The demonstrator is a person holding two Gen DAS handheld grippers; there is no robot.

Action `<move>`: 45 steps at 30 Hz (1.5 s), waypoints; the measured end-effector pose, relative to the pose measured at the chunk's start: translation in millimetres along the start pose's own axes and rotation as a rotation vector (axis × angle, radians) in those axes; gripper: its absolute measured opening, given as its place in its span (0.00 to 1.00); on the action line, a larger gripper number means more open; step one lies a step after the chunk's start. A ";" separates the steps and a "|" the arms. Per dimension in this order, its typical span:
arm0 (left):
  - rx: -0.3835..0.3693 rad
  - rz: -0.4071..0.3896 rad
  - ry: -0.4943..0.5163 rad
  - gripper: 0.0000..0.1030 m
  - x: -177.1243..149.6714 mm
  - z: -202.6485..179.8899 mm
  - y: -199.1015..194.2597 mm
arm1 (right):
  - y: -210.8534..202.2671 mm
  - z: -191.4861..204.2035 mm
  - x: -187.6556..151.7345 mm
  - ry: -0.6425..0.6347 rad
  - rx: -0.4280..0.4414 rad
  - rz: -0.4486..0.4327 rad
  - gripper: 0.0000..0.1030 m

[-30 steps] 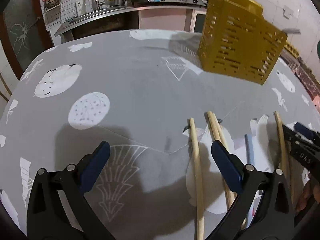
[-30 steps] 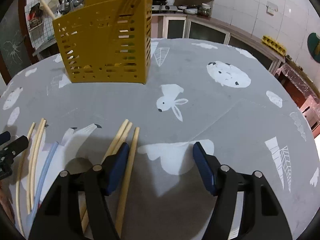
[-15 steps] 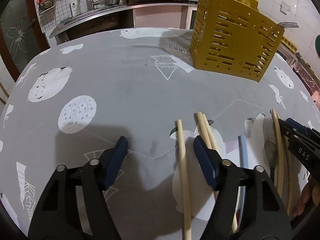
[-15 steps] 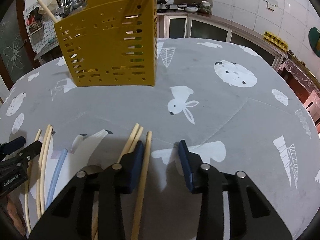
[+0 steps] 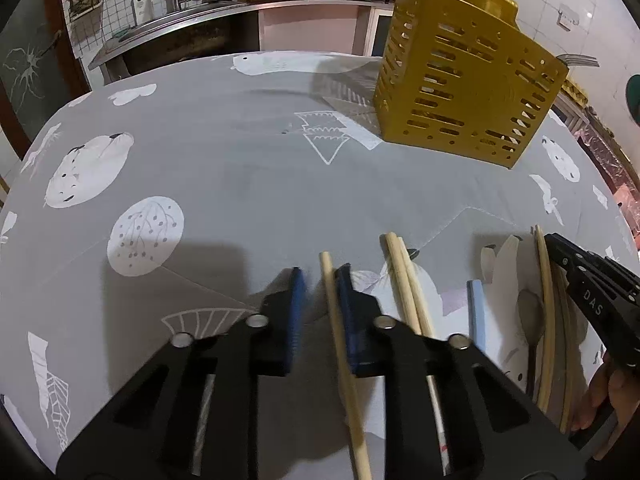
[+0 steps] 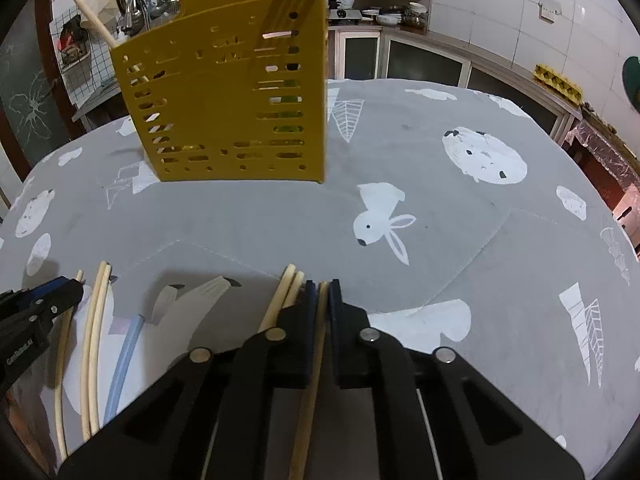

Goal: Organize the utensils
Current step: 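Close the left tool on a chopstick and lift while the right tool grasps and lifts another, then lower the left tool's chopstick into the yellow holder and open while the right tool does likewise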

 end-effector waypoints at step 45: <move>-0.033 -0.610 0.033 0.04 60.9 -17.3 -191.5 | -195.0 -20.1 83.2 0.032 0.069 -0.601 0.05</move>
Point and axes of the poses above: each gripper's, at about its wrist camera, not at the fingertips, and y roughly the way its jaws point, z to its left, x to its top, the point moved 9 cm from there along y, roughly the way its jaws point, and after that the axes turned 13 degrees about -z, right-handed, at the moved point
